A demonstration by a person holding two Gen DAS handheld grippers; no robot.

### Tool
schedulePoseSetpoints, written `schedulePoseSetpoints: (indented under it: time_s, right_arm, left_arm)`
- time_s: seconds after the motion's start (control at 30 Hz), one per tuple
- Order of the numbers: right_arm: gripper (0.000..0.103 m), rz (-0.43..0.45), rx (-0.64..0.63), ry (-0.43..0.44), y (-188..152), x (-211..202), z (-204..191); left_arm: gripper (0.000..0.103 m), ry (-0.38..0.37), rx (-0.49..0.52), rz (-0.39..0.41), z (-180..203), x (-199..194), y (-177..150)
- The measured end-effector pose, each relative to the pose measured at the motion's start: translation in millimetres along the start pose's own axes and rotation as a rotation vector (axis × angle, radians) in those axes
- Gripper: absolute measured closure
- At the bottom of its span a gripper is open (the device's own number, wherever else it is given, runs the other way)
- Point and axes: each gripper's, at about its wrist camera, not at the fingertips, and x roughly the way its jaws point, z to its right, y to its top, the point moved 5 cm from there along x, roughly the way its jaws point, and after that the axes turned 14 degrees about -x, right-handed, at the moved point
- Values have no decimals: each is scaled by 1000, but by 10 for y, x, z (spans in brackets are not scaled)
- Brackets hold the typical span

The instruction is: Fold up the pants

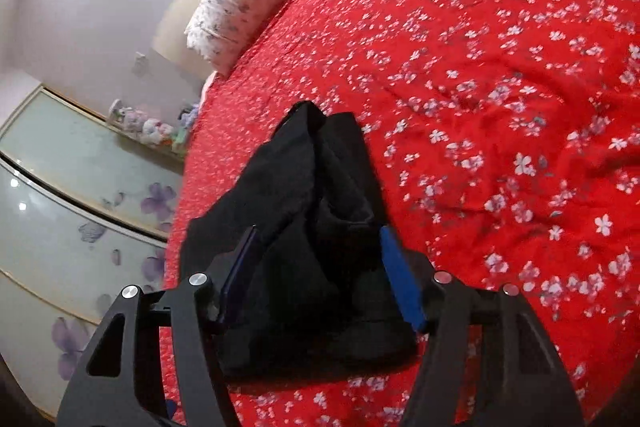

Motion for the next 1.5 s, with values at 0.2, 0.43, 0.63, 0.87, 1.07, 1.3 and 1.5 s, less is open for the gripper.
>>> schedulePoseSetpoints:
  time_s: [0.2, 0.43, 0.63, 0.87, 1.07, 1.3, 1.5]
  right_arm:
    - [76, 66, -260, -122, -19, -68, -304]
    - [84, 124, -316, -39, -103, -375, -542]
    - [82, 82, -196, -81, -289, -249, -119]
    - [29, 164, -280, -165, -123, -568, -254]
    - [25, 124, -312, 99, 128, -424, -725]
    - [25, -13, -155, 80, -54, 82, -312]
    - [22, -33, -211, 79, -31, -28, -409]
  left_arm:
    - [2, 3, -44, 2, -129, -55, 4]
    - [2, 11, -84, 15, -280, -114, 28]
    - [2, 27, -102, 15, -381, -117, 73]
    - [2, 61, -52, 66, -403, -114, 329]
    - [2, 38, 1, 120, -120, 128, 773]
    - [2, 175, -50, -183, -273, 1071, 606]
    - [2, 168, -1, -131, -286, 1033, 535]
